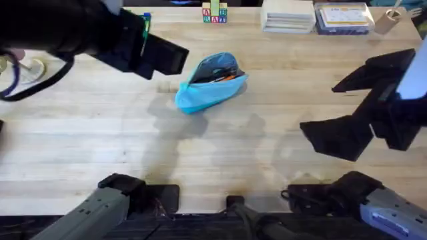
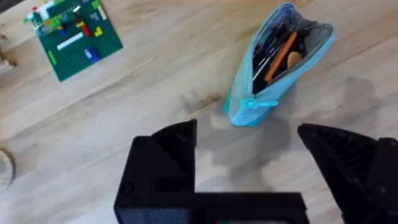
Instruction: Unzip the bag, pick up the pens from the table one at a time and place them inside, then zip the bag closed.
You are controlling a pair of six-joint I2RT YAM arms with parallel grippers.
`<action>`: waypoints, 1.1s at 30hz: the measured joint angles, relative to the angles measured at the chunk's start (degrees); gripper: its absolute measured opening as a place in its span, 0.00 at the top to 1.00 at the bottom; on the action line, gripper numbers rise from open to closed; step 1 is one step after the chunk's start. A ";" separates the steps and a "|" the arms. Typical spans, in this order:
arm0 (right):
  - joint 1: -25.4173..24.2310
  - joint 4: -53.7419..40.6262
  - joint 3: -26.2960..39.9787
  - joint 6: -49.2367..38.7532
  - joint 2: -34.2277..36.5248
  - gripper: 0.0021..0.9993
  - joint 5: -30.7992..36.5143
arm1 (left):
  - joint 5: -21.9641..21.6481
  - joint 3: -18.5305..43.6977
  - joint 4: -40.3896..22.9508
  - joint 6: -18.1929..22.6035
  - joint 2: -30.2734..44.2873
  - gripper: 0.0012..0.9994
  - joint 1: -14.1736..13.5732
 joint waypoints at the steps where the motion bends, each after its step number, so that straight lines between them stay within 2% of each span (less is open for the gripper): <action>1: 0.00 0.31 0.00 0.00 0.01 0.00 0.00 | 0.47 0.00 -0.45 -0.02 -0.48 0.01 0.81; 10: 0.00 3.45 0.00 -0.02 0.00 0.00 0.00 | 2.88 0.03 -4.64 0.02 -3.63 0.01 7.21; 18: 0.00 7.59 0.00 0.00 0.02 0.00 0.00 | 3.73 0.04 -6.89 0.64 -3.91 0.01 10.36; 19: 0.00 8.14 0.00 0.00 0.01 0.00 0.00 | 3.92 0.04 -6.96 1.07 -3.89 0.01 12.08; 25: 0.00 8.13 0.00 0.00 0.00 0.00 0.00 | 6.62 0.04 -7.28 2.42 -3.89 0.01 15.81; 26: 0.00 8.13 0.00 0.00 0.01 0.00 0.00 | 7.41 0.01 -7.30 2.79 -3.89 0.01 17.28; 33: 0.00 8.11 0.00 0.00 0.00 0.00 0.00 | 10.58 -3.46 -5.99 3.93 -3.91 0.01 19.43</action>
